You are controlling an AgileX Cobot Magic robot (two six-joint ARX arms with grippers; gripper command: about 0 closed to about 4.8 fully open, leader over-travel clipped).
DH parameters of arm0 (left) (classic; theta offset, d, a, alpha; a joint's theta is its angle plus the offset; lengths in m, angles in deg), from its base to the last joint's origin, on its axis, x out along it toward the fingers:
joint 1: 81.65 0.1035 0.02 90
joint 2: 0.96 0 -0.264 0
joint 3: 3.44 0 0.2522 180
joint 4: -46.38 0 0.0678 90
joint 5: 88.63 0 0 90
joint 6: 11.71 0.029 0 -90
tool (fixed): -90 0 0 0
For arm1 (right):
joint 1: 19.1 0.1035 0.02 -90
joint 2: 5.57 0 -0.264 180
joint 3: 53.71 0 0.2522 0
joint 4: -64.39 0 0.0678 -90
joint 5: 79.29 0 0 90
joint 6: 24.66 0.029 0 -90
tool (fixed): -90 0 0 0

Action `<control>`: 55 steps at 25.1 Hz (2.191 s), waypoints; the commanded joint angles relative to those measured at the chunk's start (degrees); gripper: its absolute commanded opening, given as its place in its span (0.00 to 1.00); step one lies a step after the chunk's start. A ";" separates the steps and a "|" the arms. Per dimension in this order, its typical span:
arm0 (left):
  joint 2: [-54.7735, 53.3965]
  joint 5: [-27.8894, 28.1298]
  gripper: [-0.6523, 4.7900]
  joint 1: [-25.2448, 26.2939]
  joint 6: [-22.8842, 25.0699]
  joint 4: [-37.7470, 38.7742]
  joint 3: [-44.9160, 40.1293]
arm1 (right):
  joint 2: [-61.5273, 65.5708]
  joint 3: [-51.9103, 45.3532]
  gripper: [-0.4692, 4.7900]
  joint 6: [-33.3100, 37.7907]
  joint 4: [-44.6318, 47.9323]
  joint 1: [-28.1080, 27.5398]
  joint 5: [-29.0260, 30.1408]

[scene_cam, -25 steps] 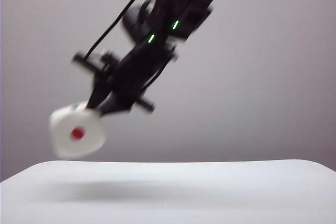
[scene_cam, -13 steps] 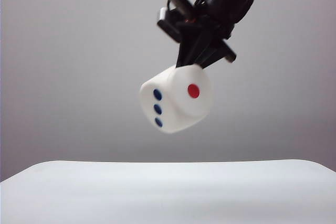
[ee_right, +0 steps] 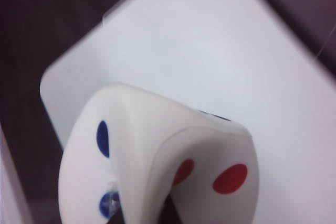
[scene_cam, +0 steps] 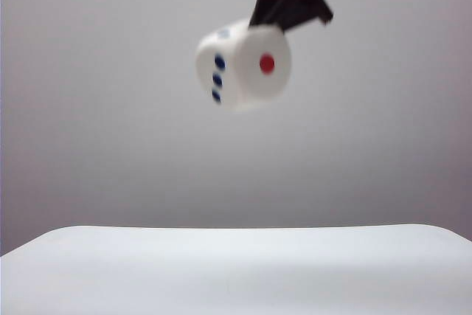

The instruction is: Pick up the dice on the table and roll the dice.

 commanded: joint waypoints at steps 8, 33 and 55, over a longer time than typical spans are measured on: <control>0.11 -1.55 0.11 -0.07 -2.58 -3.61 0.11 | -20.31 0.28 1.00 0.00 13.79 -2.93 0.35; 0.70 -14.86 0.11 -0.04 -1.22 -0.20 0.13 | -37.13 -17.55 0.76 3.69 -6.14 -4.66 -8.76; 19.61 23.08 0.11 0.00 7.04 26.32 0.04 | -51.60 -45.64 0.27 19.85 23.26 -4.66 -20.59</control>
